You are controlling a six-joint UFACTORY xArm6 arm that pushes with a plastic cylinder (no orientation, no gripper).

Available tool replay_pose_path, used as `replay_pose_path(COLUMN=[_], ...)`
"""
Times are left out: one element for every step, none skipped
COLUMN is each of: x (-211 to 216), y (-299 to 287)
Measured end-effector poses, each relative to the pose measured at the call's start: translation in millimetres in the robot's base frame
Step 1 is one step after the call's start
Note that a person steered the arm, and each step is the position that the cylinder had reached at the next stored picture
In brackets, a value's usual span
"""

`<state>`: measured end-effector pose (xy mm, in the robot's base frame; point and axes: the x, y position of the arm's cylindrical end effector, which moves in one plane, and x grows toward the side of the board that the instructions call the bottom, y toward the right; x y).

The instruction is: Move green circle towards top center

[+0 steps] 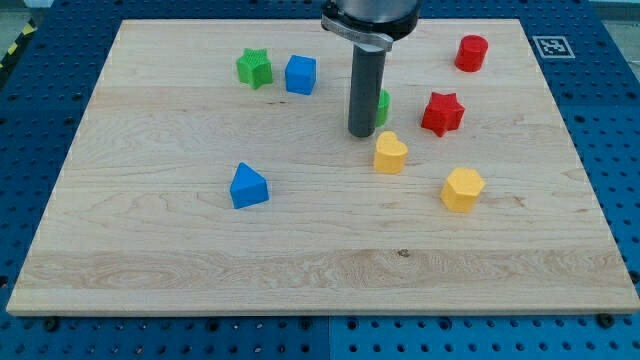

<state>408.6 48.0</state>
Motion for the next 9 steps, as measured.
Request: replay_pose_path(x=[0, 0, -3, -17, -35, -50, -61, -62, -62], y=[11, 15, 23, 23, 23, 23, 23, 23, -2])
